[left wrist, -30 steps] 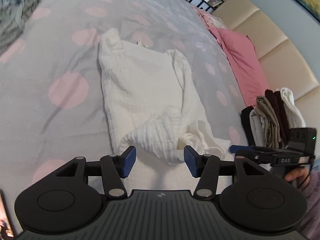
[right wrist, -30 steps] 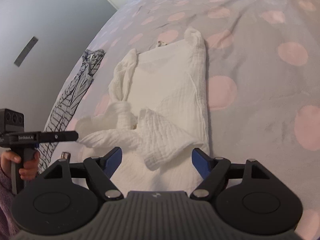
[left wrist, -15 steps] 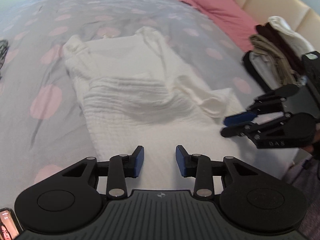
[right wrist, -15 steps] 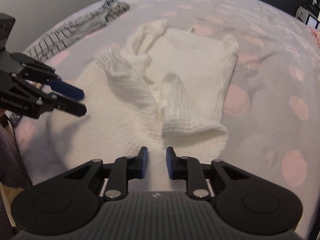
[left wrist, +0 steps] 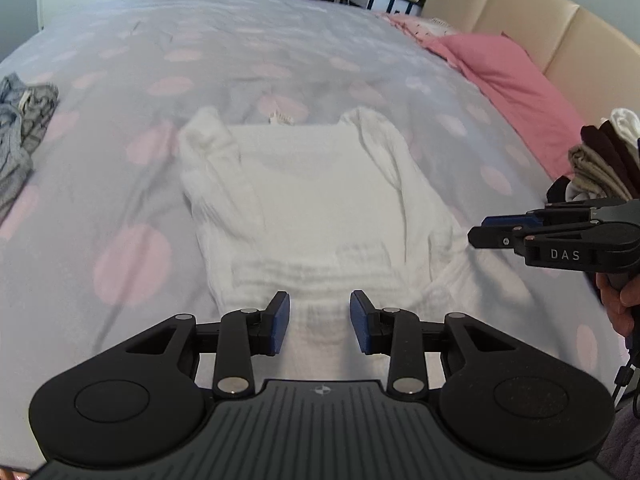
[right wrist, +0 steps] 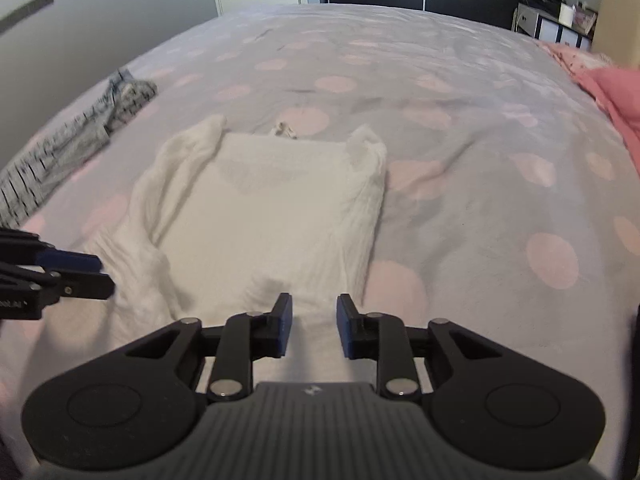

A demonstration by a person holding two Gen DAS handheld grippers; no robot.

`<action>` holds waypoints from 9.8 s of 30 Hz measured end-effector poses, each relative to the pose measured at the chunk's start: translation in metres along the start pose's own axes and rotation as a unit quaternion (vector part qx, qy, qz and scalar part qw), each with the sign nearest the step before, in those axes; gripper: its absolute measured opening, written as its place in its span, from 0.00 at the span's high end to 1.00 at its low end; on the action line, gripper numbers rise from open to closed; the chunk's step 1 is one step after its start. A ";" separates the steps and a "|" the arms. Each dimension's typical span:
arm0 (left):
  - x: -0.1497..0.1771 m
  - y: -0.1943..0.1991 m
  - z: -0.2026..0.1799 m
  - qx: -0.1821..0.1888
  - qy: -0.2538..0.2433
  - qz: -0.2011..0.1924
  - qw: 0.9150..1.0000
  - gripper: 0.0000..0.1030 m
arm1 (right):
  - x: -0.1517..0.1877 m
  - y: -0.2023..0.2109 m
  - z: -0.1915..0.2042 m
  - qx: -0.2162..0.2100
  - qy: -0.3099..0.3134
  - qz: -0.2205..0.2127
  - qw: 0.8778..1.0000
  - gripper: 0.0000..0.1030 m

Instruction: Fold clothes

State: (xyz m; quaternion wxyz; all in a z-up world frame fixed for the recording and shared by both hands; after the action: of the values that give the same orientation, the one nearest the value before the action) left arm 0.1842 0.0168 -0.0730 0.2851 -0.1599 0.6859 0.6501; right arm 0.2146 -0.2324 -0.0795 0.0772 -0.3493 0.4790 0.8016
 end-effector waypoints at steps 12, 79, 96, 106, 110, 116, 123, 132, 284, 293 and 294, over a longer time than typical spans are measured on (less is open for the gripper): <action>0.011 -0.015 -0.027 -0.046 -0.114 0.021 0.992 0.57 | 0.027 -0.024 0.052 -0.073 0.106 0.056 0.990 0.52; 0.130 0.047 0.029 0.097 0.129 0.037 0.986 0.72 | 0.147 0.067 0.015 -0.136 -0.128 0.042 0.982 0.54; 0.112 0.108 0.041 0.167 0.063 0.108 0.978 0.95 | 0.127 0.108 0.045 -0.234 -0.147 0.074 0.958 0.86; 0.163 0.062 0.026 0.146 0.011 0.216 0.965 0.95 | 0.182 0.071 0.050 -0.205 -0.152 0.184 0.949 0.86; 0.163 0.056 0.027 0.146 0.021 0.218 0.965 0.93 | 0.184 0.059 0.053 -0.196 -0.143 0.189 0.951 0.84; 0.154 0.071 0.029 0.110 0.007 0.194 0.975 0.59 | 0.178 0.071 0.055 -0.177 -0.119 0.186 0.959 0.54; 0.105 0.094 0.045 0.063 0.022 0.127 0.990 0.55 | 0.146 0.095 0.040 -0.110 -0.101 0.137 0.979 0.50; 0.004 0.118 0.069 -0.008 -0.013 0.016 1.000 0.55 | 0.057 0.106 0.044 -0.052 -0.014 0.058 0.997 0.48; 0.119 0.131 -0.019 0.021 -0.154 -0.097 0.983 0.74 | 0.140 0.123 0.102 -0.015 0.109 0.014 0.994 0.56; 0.097 0.071 -0.008 -0.012 -0.048 -0.055 0.997 0.80 | 0.114 0.091 0.075 0.026 -0.010 -0.045 0.999 0.79; 0.098 0.066 -0.009 -0.015 -0.047 -0.048 0.998 0.80 | 0.114 0.086 0.073 0.023 -0.017 -0.042 0.999 0.79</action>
State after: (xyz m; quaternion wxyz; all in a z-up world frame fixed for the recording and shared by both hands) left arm 0.0669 0.0295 -0.0790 0.3455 -0.1669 0.6533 0.6526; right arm 0.0549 -0.2424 -0.0688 0.1272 -0.3539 0.4806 0.7922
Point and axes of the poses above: each gripper's, at about its wrist camera, not at the fingertips, and y roughly against the way its jaws point, z to its left, x to its underside, the point moved 2 cm from there along -y, roughly the way its jaws point, and after that the axes turned 15 degrees about -x, right-handed, at the moved point
